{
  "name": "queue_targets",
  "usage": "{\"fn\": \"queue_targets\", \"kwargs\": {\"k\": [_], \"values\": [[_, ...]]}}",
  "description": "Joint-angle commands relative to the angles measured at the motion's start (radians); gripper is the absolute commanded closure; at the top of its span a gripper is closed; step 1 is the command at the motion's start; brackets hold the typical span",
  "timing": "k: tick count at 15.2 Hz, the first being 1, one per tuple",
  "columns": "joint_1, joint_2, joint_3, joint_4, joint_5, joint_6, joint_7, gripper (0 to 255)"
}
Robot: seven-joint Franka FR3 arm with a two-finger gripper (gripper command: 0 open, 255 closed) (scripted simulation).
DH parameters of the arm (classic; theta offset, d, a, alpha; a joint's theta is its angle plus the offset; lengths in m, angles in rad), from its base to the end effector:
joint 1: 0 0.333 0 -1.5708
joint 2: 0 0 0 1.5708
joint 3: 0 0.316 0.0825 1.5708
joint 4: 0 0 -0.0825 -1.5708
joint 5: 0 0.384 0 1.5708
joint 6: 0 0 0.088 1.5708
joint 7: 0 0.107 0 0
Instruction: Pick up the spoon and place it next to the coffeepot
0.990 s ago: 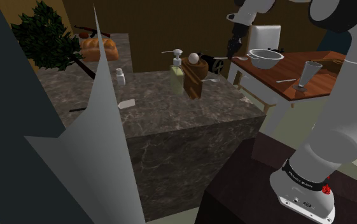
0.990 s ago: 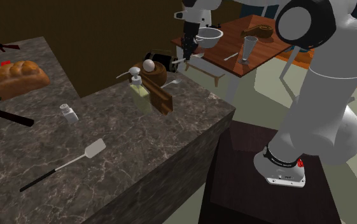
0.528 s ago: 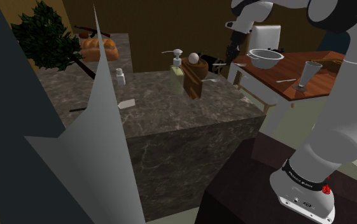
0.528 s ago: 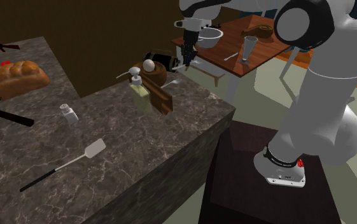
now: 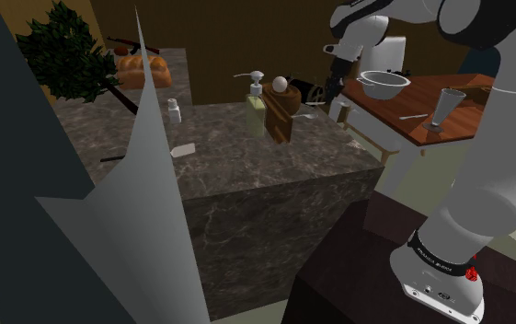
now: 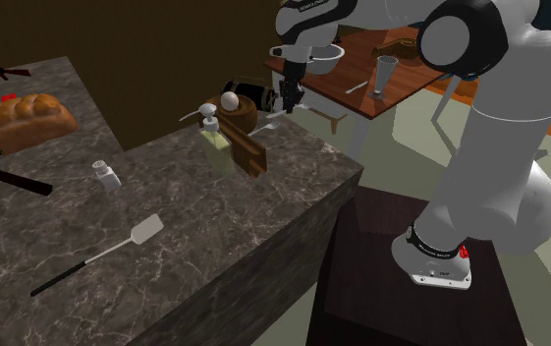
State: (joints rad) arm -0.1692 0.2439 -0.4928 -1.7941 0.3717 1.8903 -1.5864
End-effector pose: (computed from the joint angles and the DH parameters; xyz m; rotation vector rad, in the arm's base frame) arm 0.5063 -0.3381 0.4196 -2.7055 -1.1314 -0.2356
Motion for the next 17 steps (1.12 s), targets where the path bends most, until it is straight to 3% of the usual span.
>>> {"fn": "queue_targets", "kwargs": {"k": [1, 13, 17], "values": [[0.0, 0.01, 0.002, -0.013, 0.008, 0.021, -0.007, 255], [-0.009, 0.08, 0.02, -0.087, 0.062, 0.148, -0.066, 255], [-0.009, 0.08, 0.02, -0.087, 0.062, 0.148, -0.066, 255]]}}
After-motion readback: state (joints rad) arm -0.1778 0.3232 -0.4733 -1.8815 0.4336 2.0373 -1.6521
